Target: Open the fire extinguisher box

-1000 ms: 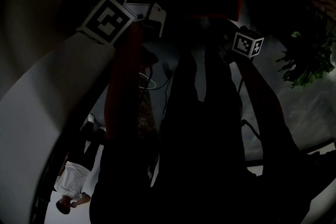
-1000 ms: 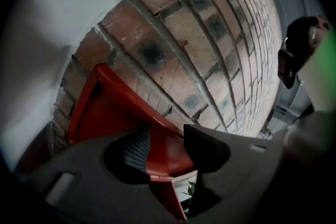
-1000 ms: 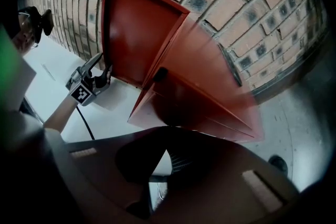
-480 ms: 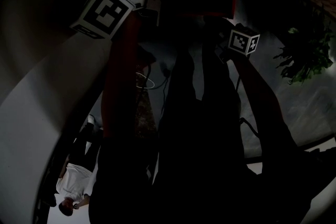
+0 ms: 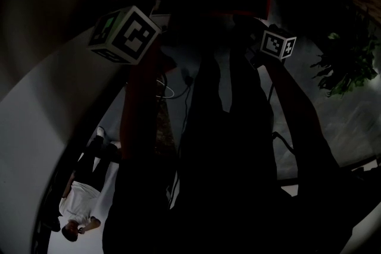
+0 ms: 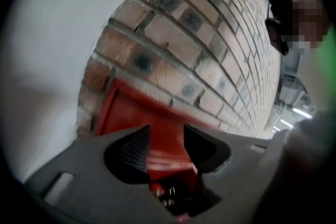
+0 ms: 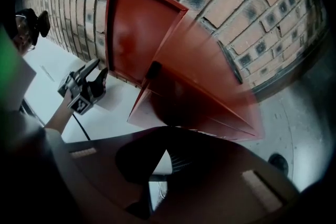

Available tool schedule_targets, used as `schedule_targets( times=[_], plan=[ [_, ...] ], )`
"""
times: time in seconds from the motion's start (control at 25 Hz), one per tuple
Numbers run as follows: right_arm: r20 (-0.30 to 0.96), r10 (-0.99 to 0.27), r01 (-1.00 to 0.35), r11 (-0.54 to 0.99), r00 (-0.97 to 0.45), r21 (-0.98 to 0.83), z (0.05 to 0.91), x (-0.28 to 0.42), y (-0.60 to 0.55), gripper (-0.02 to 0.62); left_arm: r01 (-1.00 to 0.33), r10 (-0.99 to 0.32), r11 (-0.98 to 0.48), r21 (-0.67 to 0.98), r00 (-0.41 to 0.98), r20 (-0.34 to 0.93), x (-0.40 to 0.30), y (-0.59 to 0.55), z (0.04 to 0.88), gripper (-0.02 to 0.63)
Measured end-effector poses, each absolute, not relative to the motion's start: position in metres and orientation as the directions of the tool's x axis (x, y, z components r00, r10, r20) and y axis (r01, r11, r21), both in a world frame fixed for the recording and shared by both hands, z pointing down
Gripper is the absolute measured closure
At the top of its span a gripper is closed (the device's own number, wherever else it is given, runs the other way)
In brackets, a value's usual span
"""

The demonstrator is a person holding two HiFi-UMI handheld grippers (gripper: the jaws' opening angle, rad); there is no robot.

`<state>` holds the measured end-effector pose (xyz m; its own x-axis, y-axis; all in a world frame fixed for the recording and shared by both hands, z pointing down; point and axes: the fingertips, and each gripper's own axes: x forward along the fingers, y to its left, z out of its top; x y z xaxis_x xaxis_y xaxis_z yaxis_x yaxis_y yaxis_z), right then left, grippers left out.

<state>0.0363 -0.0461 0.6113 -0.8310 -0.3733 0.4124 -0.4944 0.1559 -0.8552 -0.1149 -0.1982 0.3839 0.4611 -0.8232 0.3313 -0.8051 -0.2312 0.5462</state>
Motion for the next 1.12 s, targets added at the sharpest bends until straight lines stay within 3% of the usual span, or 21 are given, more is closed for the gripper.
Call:
schedule_targets(
  times=[0.2,0.36,0.64,0.76,0.8,1.12],
  plan=[
    [0.427,-0.357,-0.504,0.155,-0.83,-0.85,0.609,0.034,-0.046,0.6,-0.852,-0.67,-0.223,0.475,0.487,0.56,-0.102,-0.084,0.46,0.403],
    [0.426,-0.347,-0.496,0.142,-0.835,-0.856,0.608,0.034,-0.047,0.6,-0.85,-0.568,-0.115,0.514,0.481,0.668,-0.095,0.003,0.513,0.403],
    [0.435,-0.366,-0.508,0.129,-0.823,-0.852,0.606,0.036,-0.046,0.6,-0.841,-0.517,-0.152,0.519,0.515,0.684,-0.074,0.033,0.526,0.411],
    [0.433,-0.375,-0.511,0.138,-0.819,-0.848,0.602,0.032,-0.05,0.6,-0.802,-0.498,-0.219,0.556,0.582,0.643,-0.053,0.021,0.512,0.586],
    [0.426,-0.376,-0.504,0.137,-0.823,-0.853,0.602,0.027,-0.054,0.6,-0.789,-0.495,-0.247,0.563,0.602,0.626,-0.046,0.017,0.505,0.604],
    [0.483,-0.349,-0.536,0.069,-0.803,-0.841,0.601,0.035,-0.045,0.6,-0.769,-0.516,-0.261,0.583,0.622,0.589,-0.02,0.006,0.477,0.604]
  ],
)
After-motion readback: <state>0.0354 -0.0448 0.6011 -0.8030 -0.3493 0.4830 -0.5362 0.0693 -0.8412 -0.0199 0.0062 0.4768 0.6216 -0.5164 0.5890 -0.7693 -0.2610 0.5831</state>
